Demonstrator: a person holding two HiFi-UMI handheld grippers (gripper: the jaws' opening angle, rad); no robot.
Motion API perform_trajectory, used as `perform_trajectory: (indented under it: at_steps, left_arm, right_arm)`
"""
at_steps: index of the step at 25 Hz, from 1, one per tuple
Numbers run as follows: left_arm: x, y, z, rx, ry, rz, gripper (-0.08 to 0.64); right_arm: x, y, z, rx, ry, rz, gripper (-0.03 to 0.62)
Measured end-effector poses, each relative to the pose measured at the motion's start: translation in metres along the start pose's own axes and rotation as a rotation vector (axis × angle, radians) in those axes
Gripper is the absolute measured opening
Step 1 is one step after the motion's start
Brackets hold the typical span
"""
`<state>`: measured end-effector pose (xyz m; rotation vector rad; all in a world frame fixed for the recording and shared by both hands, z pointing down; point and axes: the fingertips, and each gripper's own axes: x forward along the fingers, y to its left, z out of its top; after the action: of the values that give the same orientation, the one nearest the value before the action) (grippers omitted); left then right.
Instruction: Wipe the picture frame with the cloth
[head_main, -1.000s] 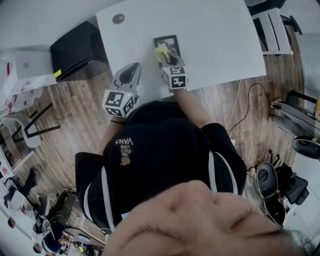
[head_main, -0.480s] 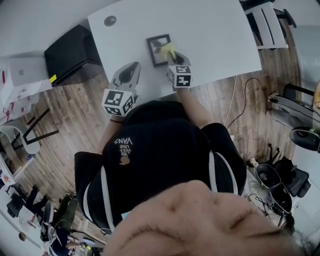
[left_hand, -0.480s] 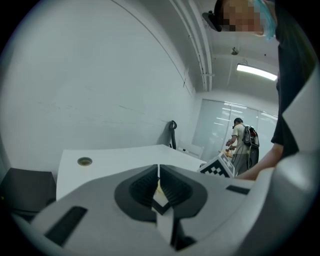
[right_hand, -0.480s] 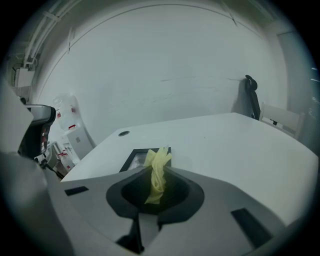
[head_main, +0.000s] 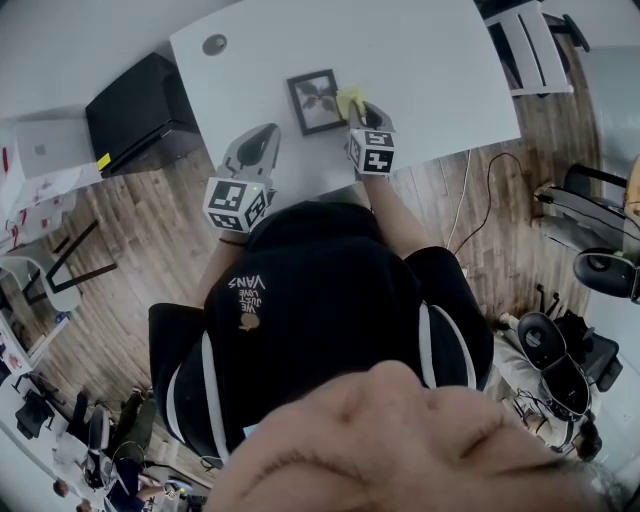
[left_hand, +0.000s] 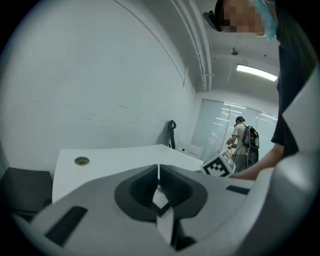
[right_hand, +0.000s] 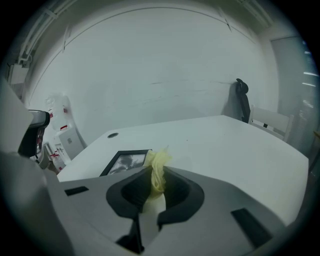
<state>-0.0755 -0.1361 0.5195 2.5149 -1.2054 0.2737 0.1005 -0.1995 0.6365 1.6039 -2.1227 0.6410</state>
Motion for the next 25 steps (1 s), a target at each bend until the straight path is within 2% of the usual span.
perform_trajectory:
  at_steps: [5, 10, 17, 25]
  left_arm:
    - [0.001, -0.004, 0.001, 0.002, -0.002, -0.003, 0.021]
    - [0.002, -0.004, 0.002, 0.001, -0.005, -0.001, 0.02]
    - [-0.007, -0.005, 0.001, 0.0, -0.01, 0.016, 0.02]
    - [-0.022, 0.003, -0.004, -0.012, -0.011, 0.046, 0.02]
  right_arm:
    - [-0.004, -0.005, 0.001, 0.015, -0.008, -0.008, 0.051]
    - [-0.006, 0.006, 0.009, 0.036, -0.031, 0.024, 0.051]
    - [-0.012, 0.045, 0.018, 0.036, -0.061, 0.118, 0.051]
    - [-0.01, 0.093, 0.005, 0.014, -0.031, 0.205, 0.051]
